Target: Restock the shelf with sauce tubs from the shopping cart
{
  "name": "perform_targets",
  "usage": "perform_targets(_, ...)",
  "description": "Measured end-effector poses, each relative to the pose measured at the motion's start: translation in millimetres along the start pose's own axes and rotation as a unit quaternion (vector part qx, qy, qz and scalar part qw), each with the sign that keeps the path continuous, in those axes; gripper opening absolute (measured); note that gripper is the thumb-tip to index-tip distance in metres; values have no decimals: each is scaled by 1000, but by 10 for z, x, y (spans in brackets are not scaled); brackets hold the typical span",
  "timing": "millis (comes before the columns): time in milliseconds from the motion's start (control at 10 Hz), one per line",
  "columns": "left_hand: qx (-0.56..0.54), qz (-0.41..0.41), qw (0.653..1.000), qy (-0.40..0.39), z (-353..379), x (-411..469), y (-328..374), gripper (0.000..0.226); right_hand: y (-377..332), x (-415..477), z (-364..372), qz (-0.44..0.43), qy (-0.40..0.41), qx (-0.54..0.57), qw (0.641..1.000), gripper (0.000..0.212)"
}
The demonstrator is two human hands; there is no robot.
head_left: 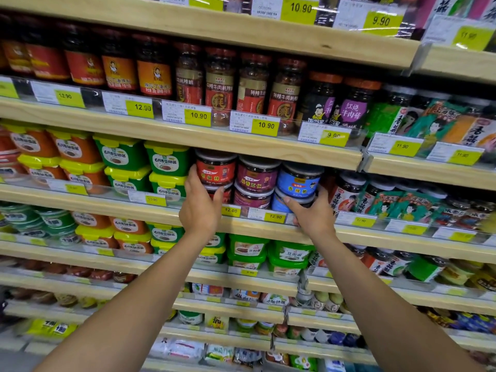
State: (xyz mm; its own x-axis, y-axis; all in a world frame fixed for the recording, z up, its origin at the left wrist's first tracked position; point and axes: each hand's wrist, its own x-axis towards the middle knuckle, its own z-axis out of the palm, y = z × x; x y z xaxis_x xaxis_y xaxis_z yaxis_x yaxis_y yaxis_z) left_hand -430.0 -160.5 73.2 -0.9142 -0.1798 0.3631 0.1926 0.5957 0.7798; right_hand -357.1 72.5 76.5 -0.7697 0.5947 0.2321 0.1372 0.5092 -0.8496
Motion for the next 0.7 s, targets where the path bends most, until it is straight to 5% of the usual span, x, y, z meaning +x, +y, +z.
perform_targets(300,55,24,998,-18,-198,-338,-18,86,225,113,4,3,-63,52,997,96)
perform_targets(700,241,89,966,-32,-1165,-841,-247,84,-248,-594,-396,-69,-118,-103,985,100)
